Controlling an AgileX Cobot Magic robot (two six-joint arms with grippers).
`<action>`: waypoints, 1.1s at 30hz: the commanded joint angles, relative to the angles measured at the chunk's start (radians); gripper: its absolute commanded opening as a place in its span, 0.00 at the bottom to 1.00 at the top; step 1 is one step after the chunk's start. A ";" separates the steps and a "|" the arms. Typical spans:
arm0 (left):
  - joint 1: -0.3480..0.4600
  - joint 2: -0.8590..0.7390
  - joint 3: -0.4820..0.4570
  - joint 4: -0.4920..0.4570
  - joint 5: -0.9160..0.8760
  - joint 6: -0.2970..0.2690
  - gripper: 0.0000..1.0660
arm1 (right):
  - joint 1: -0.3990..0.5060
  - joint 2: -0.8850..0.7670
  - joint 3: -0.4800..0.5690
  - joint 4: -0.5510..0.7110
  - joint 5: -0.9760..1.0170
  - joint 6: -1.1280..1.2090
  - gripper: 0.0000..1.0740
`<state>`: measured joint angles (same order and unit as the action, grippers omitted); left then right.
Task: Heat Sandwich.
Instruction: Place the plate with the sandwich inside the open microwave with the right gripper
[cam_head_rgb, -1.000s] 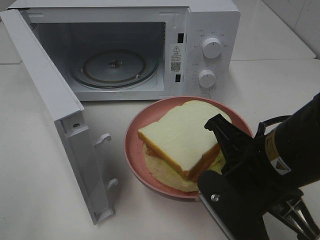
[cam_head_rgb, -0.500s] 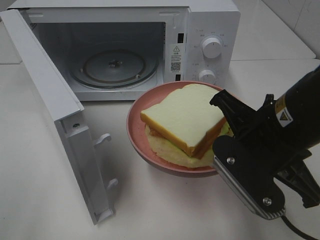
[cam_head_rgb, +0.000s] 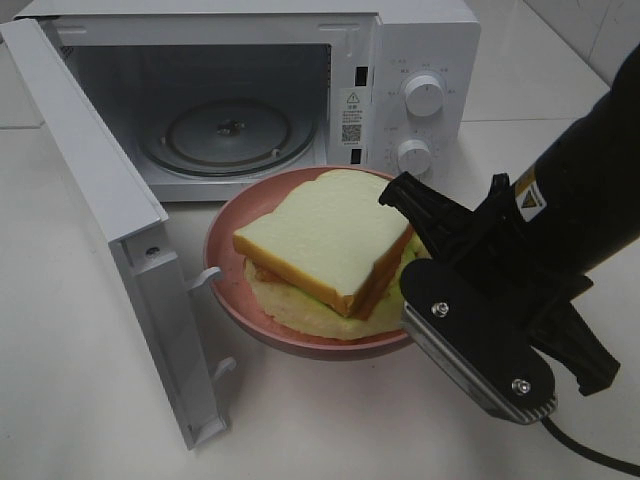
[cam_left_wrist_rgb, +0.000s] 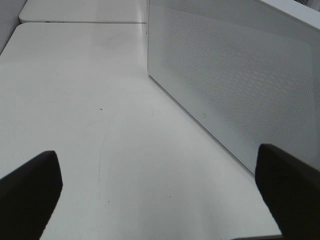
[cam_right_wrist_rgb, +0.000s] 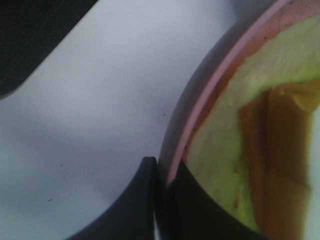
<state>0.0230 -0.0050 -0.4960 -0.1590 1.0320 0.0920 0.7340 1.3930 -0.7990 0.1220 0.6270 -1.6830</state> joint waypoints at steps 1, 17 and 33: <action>0.003 -0.024 0.003 -0.003 0.001 0.002 0.96 | -0.020 0.028 -0.039 0.011 -0.018 -0.031 0.00; 0.003 -0.024 0.003 -0.003 0.001 0.002 0.96 | -0.052 0.168 -0.159 0.091 -0.046 -0.125 0.00; 0.003 -0.024 0.003 -0.003 0.001 0.002 0.96 | -0.096 0.287 -0.279 0.224 -0.040 -0.238 0.00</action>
<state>0.0230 -0.0050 -0.4960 -0.1590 1.0320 0.0920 0.6460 1.6760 -1.0570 0.3120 0.6020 -1.8940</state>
